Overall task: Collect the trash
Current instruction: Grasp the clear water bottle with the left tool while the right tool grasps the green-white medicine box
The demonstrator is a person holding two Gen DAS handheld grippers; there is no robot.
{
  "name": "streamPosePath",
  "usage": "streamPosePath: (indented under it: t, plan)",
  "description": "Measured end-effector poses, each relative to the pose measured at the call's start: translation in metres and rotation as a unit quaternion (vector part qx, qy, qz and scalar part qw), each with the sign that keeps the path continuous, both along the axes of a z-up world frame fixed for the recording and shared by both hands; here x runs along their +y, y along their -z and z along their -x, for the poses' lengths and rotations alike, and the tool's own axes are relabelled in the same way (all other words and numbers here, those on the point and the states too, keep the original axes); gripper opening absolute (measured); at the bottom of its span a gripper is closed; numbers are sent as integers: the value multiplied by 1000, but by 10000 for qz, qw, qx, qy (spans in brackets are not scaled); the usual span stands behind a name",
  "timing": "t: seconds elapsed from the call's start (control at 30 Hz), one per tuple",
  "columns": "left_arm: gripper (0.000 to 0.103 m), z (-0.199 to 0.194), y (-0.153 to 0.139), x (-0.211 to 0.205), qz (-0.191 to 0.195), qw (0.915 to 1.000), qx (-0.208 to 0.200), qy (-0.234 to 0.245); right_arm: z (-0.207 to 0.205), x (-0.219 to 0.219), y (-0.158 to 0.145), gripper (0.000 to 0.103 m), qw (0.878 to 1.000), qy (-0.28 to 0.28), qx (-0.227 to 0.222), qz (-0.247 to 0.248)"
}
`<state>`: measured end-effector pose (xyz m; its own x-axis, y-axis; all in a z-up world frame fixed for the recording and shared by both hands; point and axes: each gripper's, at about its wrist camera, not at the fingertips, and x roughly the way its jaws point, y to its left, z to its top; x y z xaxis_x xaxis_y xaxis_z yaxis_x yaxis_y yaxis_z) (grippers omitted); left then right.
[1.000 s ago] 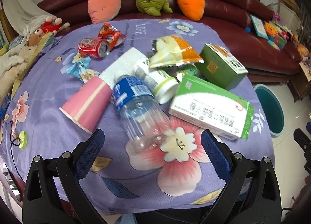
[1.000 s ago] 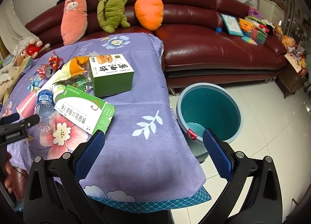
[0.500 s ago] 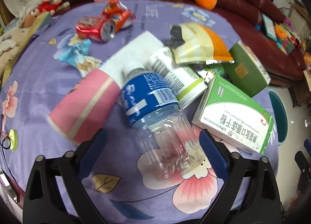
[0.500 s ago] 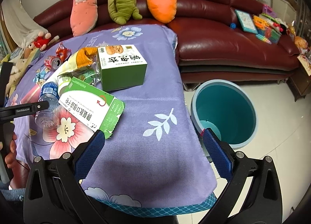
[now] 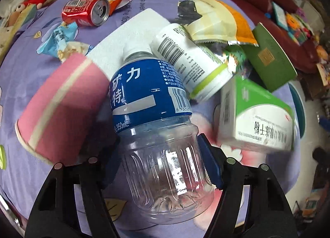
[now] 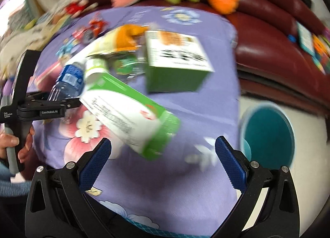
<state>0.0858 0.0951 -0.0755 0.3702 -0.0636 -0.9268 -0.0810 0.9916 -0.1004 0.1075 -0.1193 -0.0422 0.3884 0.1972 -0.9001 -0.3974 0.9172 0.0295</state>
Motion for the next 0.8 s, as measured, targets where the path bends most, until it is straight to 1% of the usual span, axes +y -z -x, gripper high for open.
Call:
streamPosePath:
  t: [0.13,0.2,0.27,0.37,0.43,0.6,0.67,0.73,0.8]
  plan:
    - [71,15,0,17,323,9994,-47,149,-14,41,8,97,9961,-843,224,123]
    - [71,21,0,25,461,9987,-88,208,-22,56,13,97,9927,-1137,311,249]
    - [71,29,1,33,549,9981,-150,246,-30,71,17,97,9882,-1438,391,345]
    - [71,36,1,42,716,9967,-212,304,-44,90,27,97,9799,-1815,710,429]
    - [72,38,1,46,816,9959,-242,315,-53,104,36,97,9716,-2114,895,579]
    - [72,41,1,48,939,9947,-288,304,-62,120,55,97,9519,-2627,1285,913]
    - [72,37,3,43,921,9949,-280,300,-61,124,64,97,9449,-2768,1407,1040]
    - [72,37,2,44,891,9952,-271,301,-57,125,70,97,9417,-2825,1425,1146]
    - [72,32,2,43,856,9956,-272,285,-53,123,70,97,9464,-2769,1272,1073]
